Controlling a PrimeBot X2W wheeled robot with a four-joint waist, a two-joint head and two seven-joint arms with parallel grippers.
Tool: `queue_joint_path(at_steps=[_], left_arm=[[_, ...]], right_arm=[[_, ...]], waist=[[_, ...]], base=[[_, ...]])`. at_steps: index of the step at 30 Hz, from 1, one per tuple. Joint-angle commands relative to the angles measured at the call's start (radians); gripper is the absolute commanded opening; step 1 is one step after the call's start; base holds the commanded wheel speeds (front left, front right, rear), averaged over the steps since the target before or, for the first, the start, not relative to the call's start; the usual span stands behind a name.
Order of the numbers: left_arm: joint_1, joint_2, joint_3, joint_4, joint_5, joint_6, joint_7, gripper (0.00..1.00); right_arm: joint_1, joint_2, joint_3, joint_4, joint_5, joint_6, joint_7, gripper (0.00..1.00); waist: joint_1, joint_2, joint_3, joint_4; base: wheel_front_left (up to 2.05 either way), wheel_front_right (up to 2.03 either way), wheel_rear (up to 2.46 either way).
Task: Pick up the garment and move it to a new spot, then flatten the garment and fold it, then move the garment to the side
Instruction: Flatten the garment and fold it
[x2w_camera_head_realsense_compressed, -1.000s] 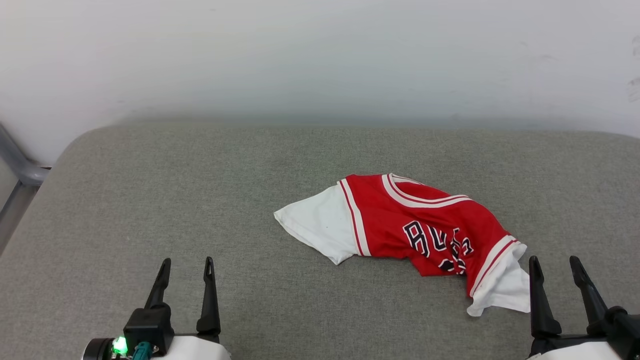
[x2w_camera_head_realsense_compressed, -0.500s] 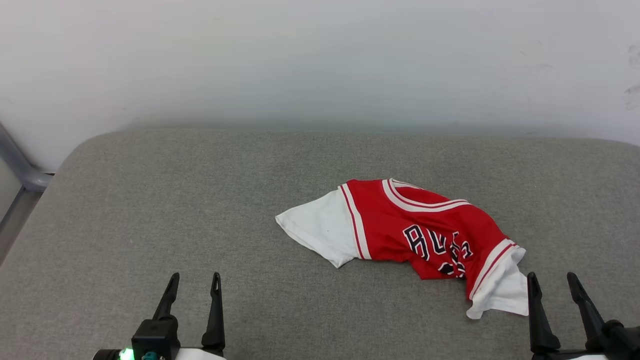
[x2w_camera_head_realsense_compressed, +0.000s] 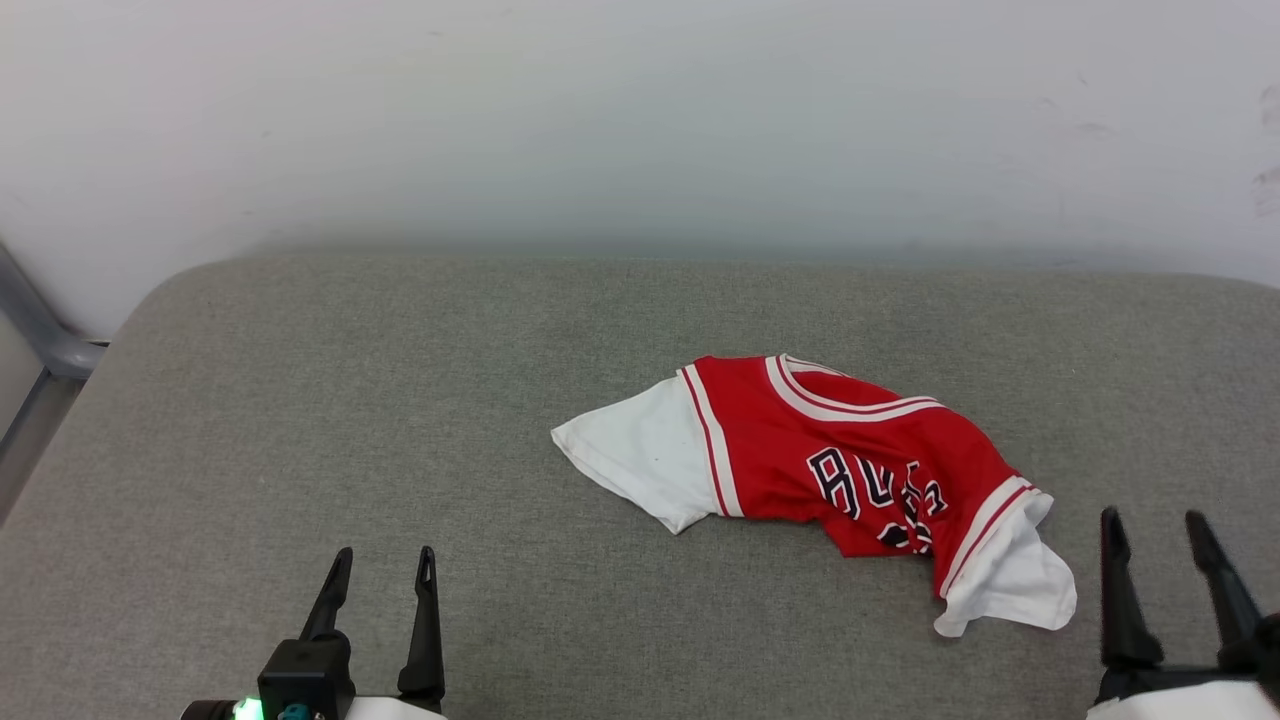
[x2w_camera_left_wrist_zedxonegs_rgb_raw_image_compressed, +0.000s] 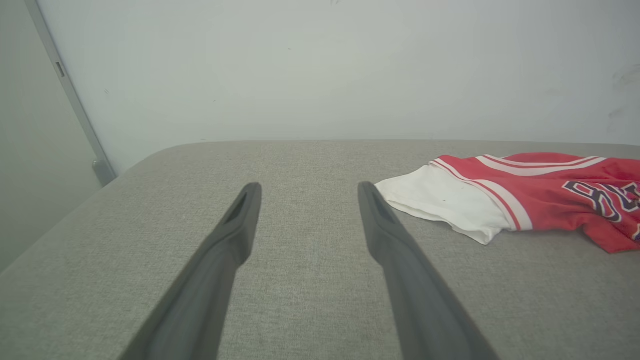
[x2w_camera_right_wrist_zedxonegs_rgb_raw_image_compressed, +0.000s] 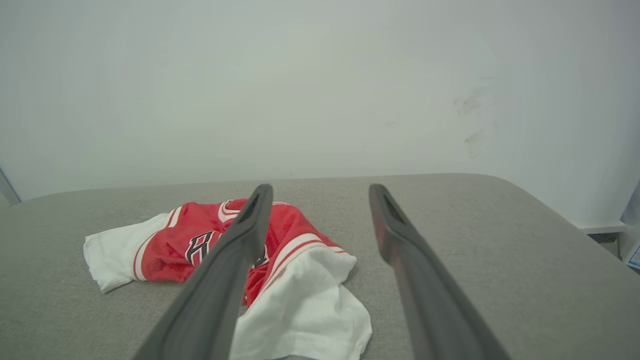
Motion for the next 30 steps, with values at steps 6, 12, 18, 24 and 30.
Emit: queue_joint_path(at_steps=[6, 12, 18, 24, 30], left_arm=[[-0.007, -0.006, 0.009, 0.001, 0.007, -0.006, -0.003, 1.00], [-0.021, -0.010, 0.011, -0.004, 0.008, -0.010, -0.003, 1.00], [-0.041, -0.012, 0.018, -0.011, 0.007, -0.014, -0.003, 1.00], [-0.068, -0.014, 0.019, -0.022, 0.007, -0.013, -0.003, 1.00], [-0.111, -0.015, 0.013, -0.028, 0.004, -0.017, -0.003, 1.00]], right_arm=[[-0.117, 0.001, -0.053, -0.077, -0.074, -0.001, -0.002, 1.00], [-0.266, -0.087, -0.022, -0.056, -0.110, -0.001, -0.002, 1.00], [-0.390, -0.291, 0.127, 0.060, -0.013, -0.001, 0.100, 1.00], [-0.473, -0.508, 0.343, 0.076, 0.214, -0.001, 0.483, 1.00], [-0.487, -0.676, 0.495, 0.039, 0.428, -0.001, 0.809, 1.00]], waist=[[0.0000, -0.0001, 0.014, -0.004], [0.0000, -0.0001, 0.040, -0.008], [0.0000, -0.0001, 0.077, -0.009], [0.0000, -0.0001, 0.128, -0.012], [0.0000, -0.0001, 0.187, -0.001]], base=[[0.00, 0.00, 0.00], [0.00, 0.00, 0.00], [0.00, 0.00, 0.00], [0.00, 0.00, 0.00], [0.00, 0.00, 0.00]])
